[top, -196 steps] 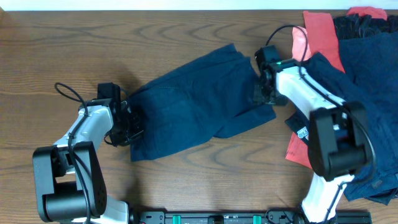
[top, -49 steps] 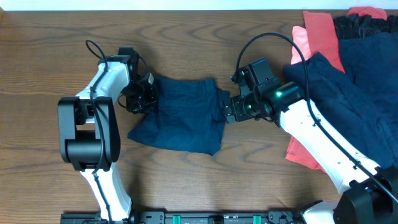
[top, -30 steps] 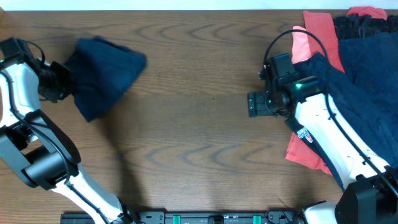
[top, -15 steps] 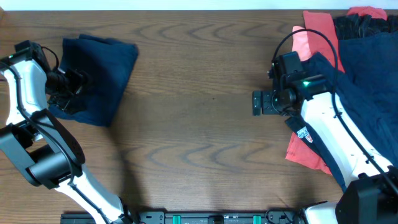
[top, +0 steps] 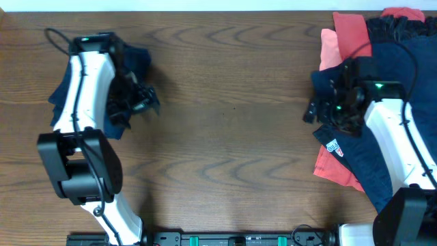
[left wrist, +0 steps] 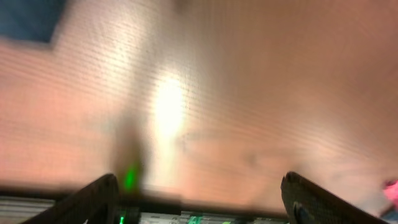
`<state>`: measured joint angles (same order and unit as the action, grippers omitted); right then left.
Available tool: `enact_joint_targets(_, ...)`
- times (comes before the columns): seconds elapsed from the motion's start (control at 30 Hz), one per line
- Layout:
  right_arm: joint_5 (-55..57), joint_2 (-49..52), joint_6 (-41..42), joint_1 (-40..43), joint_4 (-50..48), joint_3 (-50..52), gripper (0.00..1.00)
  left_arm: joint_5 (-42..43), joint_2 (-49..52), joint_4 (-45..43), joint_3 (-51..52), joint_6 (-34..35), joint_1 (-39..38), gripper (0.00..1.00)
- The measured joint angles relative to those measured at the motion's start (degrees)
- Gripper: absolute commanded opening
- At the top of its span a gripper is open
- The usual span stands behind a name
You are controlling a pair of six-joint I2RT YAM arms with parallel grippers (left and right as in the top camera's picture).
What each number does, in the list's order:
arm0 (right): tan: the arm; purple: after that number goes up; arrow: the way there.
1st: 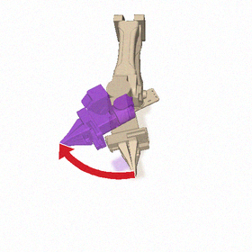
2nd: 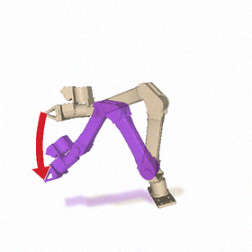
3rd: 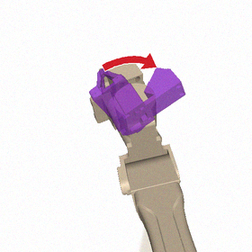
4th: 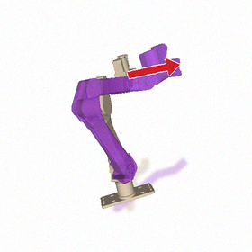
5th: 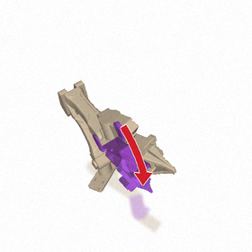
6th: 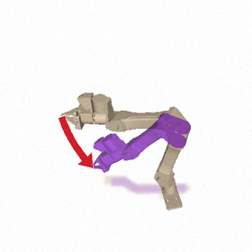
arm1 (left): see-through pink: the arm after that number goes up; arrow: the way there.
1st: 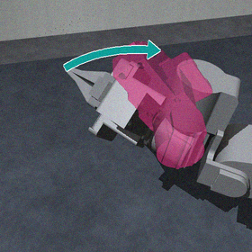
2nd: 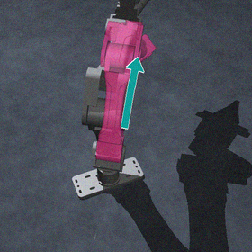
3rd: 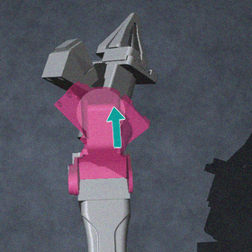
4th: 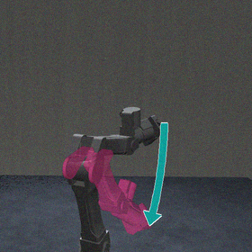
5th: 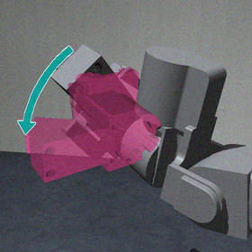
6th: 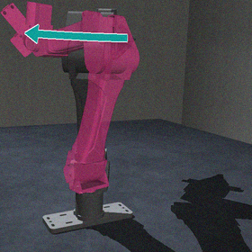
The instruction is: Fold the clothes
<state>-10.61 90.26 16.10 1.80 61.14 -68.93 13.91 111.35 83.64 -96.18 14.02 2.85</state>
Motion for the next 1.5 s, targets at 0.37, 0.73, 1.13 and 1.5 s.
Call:
enact_joint_targets(0.37,0.1,-3.0,-4.3,3.1,8.4,2.1,0.99,-2.3,-9.7,2.2,8.3,-0.4,-7.1,0.85)
enact_joint_targets(0.73,7.3,-49.0,-5.2,1.6,-19.6,26.2,0.99,-12.0,-58.6,-30.6,39.6,4.3,-18.6,0.98)
enact_joint_targets(1.13,9.8,-73.7,-5.2,1.6,-8.9,30.0,0.99,-15.9,-86.8,-32.9,48.0,5.7,-20.6,0.98)
enact_joint_targets(1.5,10.2,-73.9,-5.2,1.6,2.6,30.3,0.99,-15.9,-88.0,-32.9,48.0,5.7,-20.6,0.98)
